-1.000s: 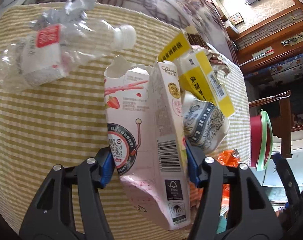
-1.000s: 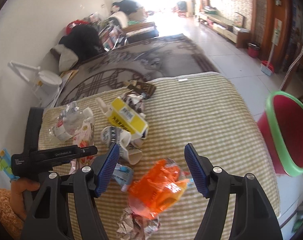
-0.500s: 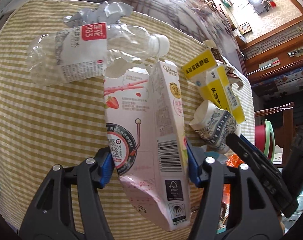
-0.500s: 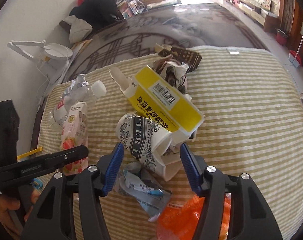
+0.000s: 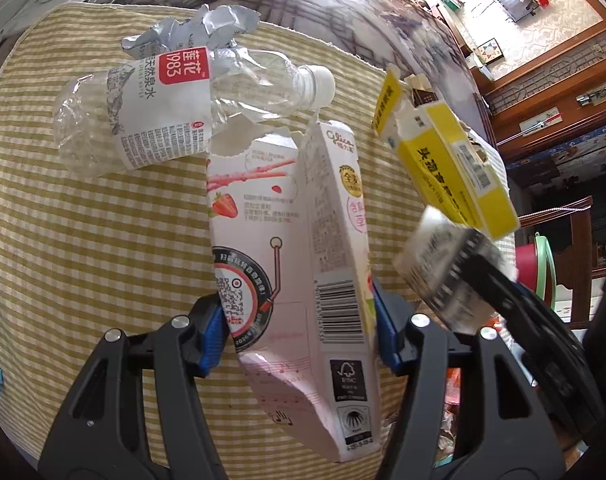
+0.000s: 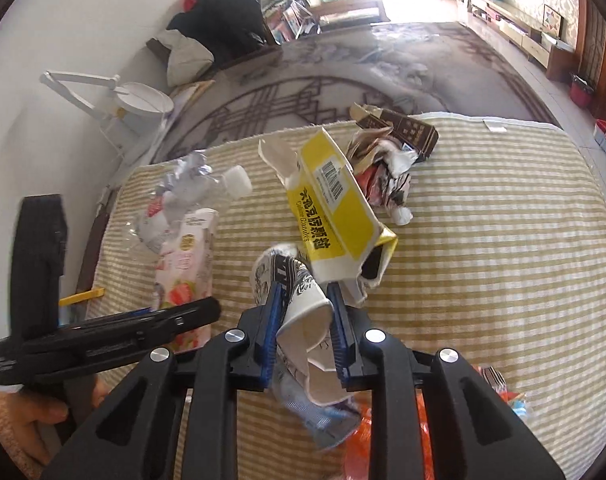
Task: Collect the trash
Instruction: 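Carry the white paper cup toward the red bucket with the right tool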
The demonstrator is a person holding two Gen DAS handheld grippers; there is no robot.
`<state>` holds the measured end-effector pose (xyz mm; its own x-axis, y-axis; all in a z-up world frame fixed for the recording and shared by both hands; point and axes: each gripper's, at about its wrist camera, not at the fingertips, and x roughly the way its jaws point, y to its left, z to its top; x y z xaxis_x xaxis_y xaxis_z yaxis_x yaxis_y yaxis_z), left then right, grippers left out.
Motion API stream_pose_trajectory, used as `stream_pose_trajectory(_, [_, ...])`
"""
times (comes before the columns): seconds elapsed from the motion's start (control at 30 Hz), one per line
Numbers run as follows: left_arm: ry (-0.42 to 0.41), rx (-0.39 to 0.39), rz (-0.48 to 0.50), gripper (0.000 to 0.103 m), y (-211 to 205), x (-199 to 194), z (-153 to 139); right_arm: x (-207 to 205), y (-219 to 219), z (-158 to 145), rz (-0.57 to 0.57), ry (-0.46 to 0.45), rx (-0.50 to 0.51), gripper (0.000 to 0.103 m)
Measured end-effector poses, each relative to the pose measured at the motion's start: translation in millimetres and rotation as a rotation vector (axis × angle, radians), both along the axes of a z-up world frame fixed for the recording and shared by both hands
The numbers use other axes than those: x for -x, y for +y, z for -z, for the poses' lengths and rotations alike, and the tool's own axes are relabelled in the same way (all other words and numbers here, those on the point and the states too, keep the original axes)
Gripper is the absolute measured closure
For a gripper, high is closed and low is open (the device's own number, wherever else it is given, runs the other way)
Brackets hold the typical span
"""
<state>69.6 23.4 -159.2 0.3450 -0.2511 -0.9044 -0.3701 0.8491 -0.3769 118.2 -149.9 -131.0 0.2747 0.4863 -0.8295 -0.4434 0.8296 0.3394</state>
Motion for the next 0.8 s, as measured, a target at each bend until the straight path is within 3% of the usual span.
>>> stream_pose_trajectory(0.13, [0.025, -0.013, -0.004, 0.042, -2, -2, 7, 12, -9, -16, -0.001, -0.025, -0.028, 0.081])
stream_pose_trajectory(0.17, [0.044, -0.016, -0.011, 0.035, -3, -3, 10, 13, -8, -19, 0.000, -0.030, -0.031, 0.081])
stream_pose_trajectory(0.27, [0.065, 0.012, -0.036, 0.034, -3, -2, 15, 18, -13, -29, 0.009, -0.051, -0.042, 0.081])
stream_pose_trajectory(0.3, [0.059, 0.008, -0.028, 0.042, -5, -2, 15, 19, -14, -31, 0.010, -0.055, -0.046, 0.081])
stream_pose_trajectory(0.37, [0.040, -0.010, -0.011, 0.046, -9, -2, 11, 21, -17, -36, 0.012, -0.069, -0.048, 0.081])
stream_pose_trajectory(0.8, [-0.090, -0.095, 0.024, 0.047, -49, -1, -32, 30, -52, -55, 0.030, -0.143, -0.065, 0.081])
